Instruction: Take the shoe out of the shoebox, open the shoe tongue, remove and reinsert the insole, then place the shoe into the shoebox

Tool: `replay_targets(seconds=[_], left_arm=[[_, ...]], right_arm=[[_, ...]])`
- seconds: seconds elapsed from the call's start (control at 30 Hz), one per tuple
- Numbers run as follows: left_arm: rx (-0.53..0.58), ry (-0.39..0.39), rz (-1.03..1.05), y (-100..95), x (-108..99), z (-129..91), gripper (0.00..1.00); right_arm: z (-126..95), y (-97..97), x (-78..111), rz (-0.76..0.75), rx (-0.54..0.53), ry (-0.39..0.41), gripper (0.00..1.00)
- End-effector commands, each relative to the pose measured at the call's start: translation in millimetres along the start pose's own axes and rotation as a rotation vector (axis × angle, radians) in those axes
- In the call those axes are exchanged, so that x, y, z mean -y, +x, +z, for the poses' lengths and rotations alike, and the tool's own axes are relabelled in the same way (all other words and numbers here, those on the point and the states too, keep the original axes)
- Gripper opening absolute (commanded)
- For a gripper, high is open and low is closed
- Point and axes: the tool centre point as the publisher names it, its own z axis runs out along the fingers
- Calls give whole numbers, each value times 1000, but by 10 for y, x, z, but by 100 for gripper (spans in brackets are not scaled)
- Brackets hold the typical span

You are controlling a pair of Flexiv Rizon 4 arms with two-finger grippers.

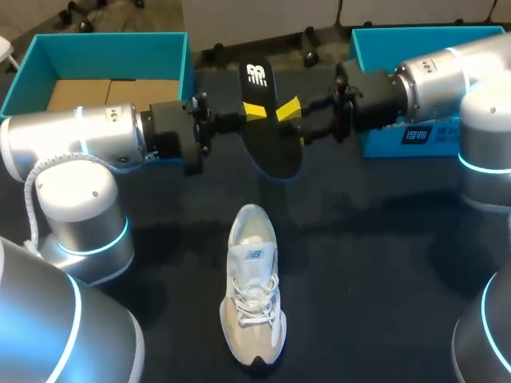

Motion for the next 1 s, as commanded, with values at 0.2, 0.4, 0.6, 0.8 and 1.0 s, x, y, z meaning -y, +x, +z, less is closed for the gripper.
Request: replay_targets(seconds=[0.2, 0.4, 0.6, 0.8, 1.0], left_arm=[[6, -18, 8, 29, 0, 61, 0], [8, -19, 12, 23, -7, 66, 0], [12, -9, 14, 17, -8, 69, 0], [23, 6, 16, 1, 0, 61, 0], [20, 7, 19, -1, -1, 58, 0]], right_arm=[[131, 11, 61, 17, 7, -26, 39], [160, -4, 58, 12, 1, -28, 30], [158, -26, 24, 12, 0, -26, 22], [154, -57, -12, 20, -1, -22, 22], [130, -84, -16, 26, -3, -21, 17]])
